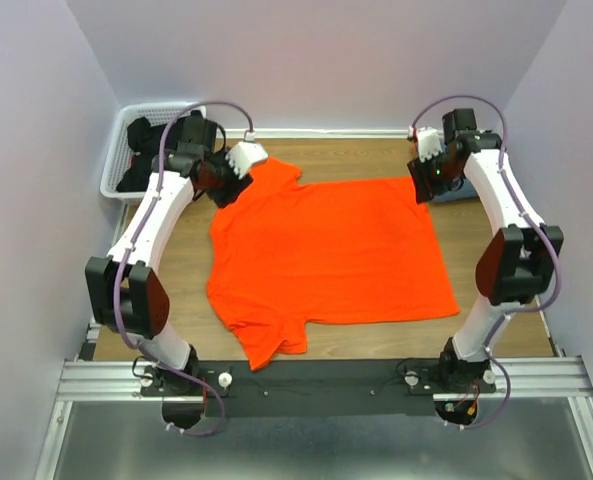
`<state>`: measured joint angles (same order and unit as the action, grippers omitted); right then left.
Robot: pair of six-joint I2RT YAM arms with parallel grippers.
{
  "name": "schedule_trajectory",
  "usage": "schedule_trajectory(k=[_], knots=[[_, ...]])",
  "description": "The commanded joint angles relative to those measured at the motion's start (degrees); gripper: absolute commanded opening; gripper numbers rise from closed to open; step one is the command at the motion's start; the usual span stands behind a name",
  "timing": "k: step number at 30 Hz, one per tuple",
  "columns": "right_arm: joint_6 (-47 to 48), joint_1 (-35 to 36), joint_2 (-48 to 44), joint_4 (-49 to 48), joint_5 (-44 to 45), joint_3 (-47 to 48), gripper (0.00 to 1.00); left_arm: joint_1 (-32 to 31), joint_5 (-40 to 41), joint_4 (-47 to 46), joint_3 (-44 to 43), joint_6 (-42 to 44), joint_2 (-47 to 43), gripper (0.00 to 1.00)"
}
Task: Fold and stack the t-shirts
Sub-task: Flatten the tshirt out
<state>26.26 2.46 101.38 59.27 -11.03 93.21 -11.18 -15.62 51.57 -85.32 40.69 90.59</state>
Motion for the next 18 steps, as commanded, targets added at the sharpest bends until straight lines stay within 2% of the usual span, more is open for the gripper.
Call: schedule_trajectory(k=[1, 6, 9, 13, 18], knots=[[-5.2, -1.0, 11.3, -2.2, 0.5, 12.9, 0.52, 0.4, -6.9, -5.6, -9.8, -7.4, 7.7, 0.59], [-8.9, -1.0, 27.5, -3.1, 2.1, 33.2, 0.47, 0.5, -5.8, -13.9, -21.6, -14.9, 18.7, 0.59], [-10.2, -1.1, 34.6, -4.4, 3.3, 40.3, 0.46, 0.7, -7.0, -14.1, -28.9, -17.5, 25.5, 0.58], [-10.0, -1.1, 39.6, -7.2, 5.5, 42.5, 0.44, 1.1, -7.9, -15.1, -33.2, -19.4, 31.0, 0.58], [-8.4, -1.1, 42.8, -11.1, 8.9, 41.5, 0.44, 1.4, -7.1, -16.6, -33.2, -19.6, 34.3, 0.58]])
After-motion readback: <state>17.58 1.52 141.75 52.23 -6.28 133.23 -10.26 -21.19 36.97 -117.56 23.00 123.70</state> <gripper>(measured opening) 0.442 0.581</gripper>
